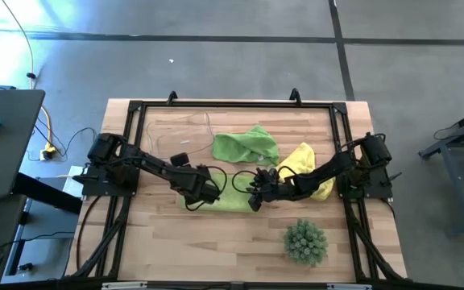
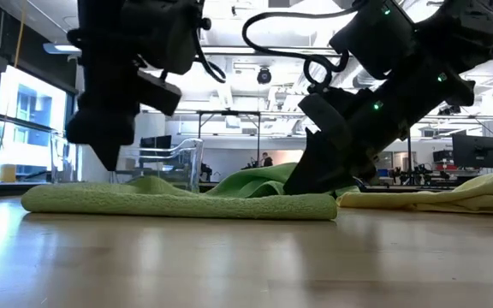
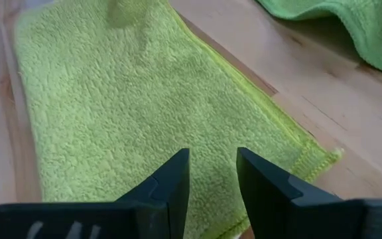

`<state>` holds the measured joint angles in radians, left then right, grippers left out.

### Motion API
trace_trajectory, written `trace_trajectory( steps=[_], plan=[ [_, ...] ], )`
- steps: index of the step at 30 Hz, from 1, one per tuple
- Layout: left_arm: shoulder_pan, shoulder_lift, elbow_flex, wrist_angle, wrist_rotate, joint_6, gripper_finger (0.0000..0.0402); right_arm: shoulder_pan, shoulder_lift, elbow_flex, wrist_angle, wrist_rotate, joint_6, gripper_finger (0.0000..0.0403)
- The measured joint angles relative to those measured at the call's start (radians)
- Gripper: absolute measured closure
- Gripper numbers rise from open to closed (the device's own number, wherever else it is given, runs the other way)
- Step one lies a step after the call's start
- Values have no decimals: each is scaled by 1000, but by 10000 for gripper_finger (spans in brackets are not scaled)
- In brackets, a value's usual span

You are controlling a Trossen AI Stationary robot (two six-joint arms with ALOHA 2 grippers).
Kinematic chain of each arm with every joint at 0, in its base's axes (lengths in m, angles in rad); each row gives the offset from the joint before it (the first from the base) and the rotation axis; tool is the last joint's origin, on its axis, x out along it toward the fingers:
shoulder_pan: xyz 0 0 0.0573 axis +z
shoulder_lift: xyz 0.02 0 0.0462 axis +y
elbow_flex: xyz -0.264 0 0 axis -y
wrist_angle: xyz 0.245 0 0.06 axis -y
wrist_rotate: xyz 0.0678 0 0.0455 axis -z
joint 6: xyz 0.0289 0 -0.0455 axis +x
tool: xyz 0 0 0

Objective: Roll microfiber towels into tight, uniform cylinder then place into a basket
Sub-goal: Roll the light green towel

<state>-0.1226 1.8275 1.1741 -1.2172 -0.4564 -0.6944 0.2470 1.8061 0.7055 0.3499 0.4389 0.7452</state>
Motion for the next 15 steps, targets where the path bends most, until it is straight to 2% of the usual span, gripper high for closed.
trace_trajectory(
  steps=[6,11,15],
  plan=[
    [-23,0,41,23,49,48,281,4,0,0,85,-88,18,286],
    [-39,0,21,224,98,197,289,33,0,0,99,-142,33,286],
    [-42,0,-29,380,179,269,293,63,0,0,65,-159,44,286]
  ],
)
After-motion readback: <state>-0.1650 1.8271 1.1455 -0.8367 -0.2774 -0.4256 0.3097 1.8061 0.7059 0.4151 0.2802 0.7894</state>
